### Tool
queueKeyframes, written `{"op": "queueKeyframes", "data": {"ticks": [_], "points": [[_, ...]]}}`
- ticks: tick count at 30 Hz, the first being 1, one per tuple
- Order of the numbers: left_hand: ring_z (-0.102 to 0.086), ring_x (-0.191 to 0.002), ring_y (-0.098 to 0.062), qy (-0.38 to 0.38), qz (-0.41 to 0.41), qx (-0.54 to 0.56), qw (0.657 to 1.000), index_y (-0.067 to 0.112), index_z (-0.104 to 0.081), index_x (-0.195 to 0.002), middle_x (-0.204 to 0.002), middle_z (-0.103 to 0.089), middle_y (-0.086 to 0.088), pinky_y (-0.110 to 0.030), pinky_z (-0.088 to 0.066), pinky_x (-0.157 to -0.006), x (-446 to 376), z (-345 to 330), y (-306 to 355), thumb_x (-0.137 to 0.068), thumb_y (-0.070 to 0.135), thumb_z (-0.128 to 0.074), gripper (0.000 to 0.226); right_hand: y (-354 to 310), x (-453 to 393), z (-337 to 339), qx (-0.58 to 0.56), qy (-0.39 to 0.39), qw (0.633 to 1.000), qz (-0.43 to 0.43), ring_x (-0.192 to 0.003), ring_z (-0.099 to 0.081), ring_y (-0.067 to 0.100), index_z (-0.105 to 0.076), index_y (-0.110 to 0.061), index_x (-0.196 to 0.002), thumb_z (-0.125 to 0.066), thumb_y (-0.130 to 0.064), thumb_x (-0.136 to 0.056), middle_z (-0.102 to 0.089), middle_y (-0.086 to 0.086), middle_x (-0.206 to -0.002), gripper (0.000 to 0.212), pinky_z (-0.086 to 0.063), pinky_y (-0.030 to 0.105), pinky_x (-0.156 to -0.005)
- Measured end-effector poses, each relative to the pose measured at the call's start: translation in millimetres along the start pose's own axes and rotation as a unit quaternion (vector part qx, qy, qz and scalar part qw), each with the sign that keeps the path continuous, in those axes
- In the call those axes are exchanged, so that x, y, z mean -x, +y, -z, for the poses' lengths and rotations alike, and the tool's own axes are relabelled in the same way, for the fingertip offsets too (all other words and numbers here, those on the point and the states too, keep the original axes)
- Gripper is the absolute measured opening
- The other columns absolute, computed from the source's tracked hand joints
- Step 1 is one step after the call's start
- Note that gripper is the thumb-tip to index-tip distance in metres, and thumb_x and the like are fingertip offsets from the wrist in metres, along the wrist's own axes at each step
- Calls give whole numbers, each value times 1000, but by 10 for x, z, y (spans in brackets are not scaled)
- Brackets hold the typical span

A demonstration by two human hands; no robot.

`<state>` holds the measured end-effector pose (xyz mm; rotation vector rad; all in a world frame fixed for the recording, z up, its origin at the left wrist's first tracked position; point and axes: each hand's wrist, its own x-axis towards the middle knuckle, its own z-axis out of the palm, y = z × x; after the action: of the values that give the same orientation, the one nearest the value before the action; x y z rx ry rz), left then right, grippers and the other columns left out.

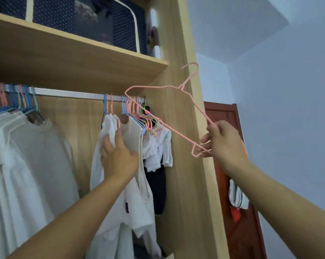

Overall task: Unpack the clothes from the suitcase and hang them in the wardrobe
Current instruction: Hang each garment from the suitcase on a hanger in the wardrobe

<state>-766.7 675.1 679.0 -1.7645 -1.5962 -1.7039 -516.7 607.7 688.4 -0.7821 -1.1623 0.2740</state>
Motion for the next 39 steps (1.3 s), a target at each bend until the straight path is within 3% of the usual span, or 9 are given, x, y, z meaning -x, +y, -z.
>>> {"op": "queueKeyframes", "data": {"ticks": [3,5,11,18,21,26,32,35,39], "points": [[-34,-142,-22,-29,-71,119,990,29,-30,-156,-157,-28,-2,-35,-33,-113,545,0,340,-96,16,-60,67,85,288,612,-22,-33,999,-26,-56,-67,42,-54,-1,-100,-39,-13,-106,-65,14,-75,20,-56,38,-47],[-56,-124,-17,-95,23,280,955,30,-42,-146,-144,-50,1,-35,-45,-99,987,-40,633,-103,23,-55,46,159,600,1167,-22,-58,997,-56,-56,-67,38,-55,-3,-99,-40,-15,-107,-67,12,-75,22,-57,38,-51],[-75,-97,-31,-228,314,556,735,23,-50,-127,-111,-71,-14,-49,-60,-84,3110,-644,1373,-108,38,-44,25,923,2322,3653,9,-100,969,-227,-60,-68,32,-53,-1,-98,-43,-13,-104,-69,14,-84,17,-56,32,-56],[-73,-67,-24,-470,482,411,615,17,-46,-102,-77,-64,-7,-46,-63,-66,6573,-1810,2083,-109,13,-42,9,1375,4803,6630,65,-100,811,-572,-85,-65,24,-64,-13,-121,-66,-5,-93,-70,15,-96,29,-54,35,-81],[-70,-59,-22,-552,542,344,532,16,-46,-91,-71,-61,-7,-39,-61,-57,7858,-1967,2440,-108,8,-44,19,1431,5363,7196,36,22,734,-678,-71,-58,22,-60,-35,-128,-72,-27,-91,-67,14,-91,40,-53,33,-70],[-61,-60,-22,-604,602,273,445,19,-49,-94,-77,-56,-10,-34,-59,-63,9224,-2247,2940,-107,10,-47,16,1446,5851,7918,131,260,661,-692,-56,-53,20,-64,-3,-98,-57,-22,-99,-66,15,-79,20,-38,25,-52],[-75,-77,-25,-753,545,151,336,14,-55,-103,-83,-76,-8,-35,-56,-71,10456,-2793,3012,-107,21,-51,8,1774,6406,8670,194,298,586,-728,-51,-34,14,-67,2,-97,-49,-27,-104,-48,9,-62,35,-23,28,-52],[-67,-65,-22,-862,380,33,333,16,-55,-92,-76,-72,-3,-31,-48,-58,11368,-3282,2584,-103,23,-54,13,2313,6851,9180,250,308,569,-720,-62,-43,20,-72,0,-92,-54,-23,-102,-60,10,-70,31,-31,34,-62],[-66,-87,-24,-927,98,-99,348,19,-62,-106,-97,-68,-4,-37,-54,-78,12448,-3991,1982,-97,31,-52,18,3258,7560,9787,321,362,537,-691,-63,-47,21,-71,-2,-89,-56,-12,-97,-63,12,-75,20,-37,33,-61]]}}
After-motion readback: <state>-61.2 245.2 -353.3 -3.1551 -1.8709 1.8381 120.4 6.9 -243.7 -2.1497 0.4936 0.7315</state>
